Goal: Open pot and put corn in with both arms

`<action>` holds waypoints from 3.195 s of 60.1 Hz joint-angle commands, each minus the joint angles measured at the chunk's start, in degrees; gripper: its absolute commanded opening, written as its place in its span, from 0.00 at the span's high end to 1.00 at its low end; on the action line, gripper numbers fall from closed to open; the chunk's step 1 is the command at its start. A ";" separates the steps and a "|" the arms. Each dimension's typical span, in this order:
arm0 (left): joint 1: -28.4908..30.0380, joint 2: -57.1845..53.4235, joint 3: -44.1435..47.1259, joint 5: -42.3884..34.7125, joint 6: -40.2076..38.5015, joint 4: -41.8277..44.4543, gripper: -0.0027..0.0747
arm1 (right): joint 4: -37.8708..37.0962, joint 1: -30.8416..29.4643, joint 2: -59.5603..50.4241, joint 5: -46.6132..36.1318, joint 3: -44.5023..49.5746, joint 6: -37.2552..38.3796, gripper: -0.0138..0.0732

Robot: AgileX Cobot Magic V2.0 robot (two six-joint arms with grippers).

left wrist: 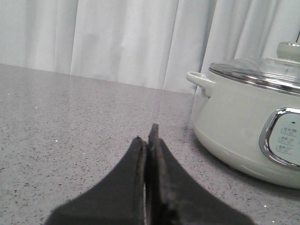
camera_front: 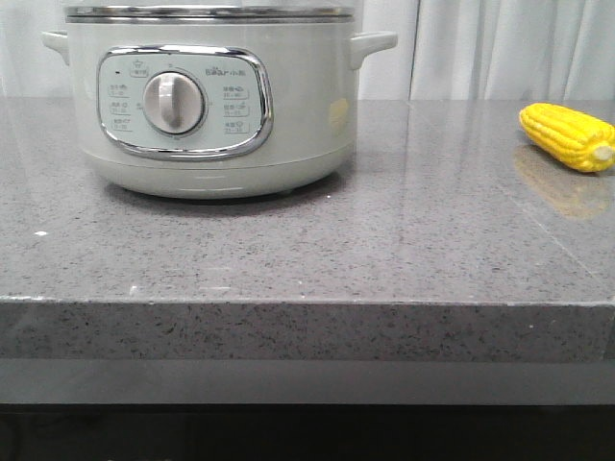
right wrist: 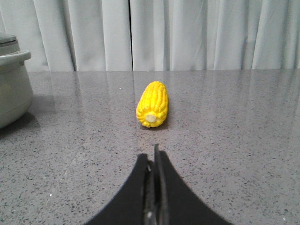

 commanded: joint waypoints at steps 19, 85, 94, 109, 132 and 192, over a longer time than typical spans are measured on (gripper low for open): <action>-0.33 -0.76 0.50 -7.94 0.00 -0.14 0.99 | -0.56 -0.28 -1.17 -4.57 -0.65 -0.16 0.98; -0.33 26.95 -42.15 28.04 0.00 0.36 0.99 | -0.95 -0.28 18.75 30.59 -38.18 -0.21 0.98; -0.33 28.40 -42.15 26.73 0.00 0.36 0.99 | -0.95 -0.28 19.91 30.65 -38.14 -0.21 0.98; -0.33 29.18 -42.05 26.62 0.00 0.23 0.99 | -0.95 -0.28 19.90 30.65 -38.14 -0.21 0.98; -0.33 29.18 -42.05 21.89 0.00 3.92 0.51 | -0.95 -0.28 19.90 30.65 -38.14 -0.21 0.44; -25.01 79.39 -73.73 8.08 0.00 -0.51 0.36 | -0.85 -0.28 19.90 30.59 -38.14 -0.21 0.35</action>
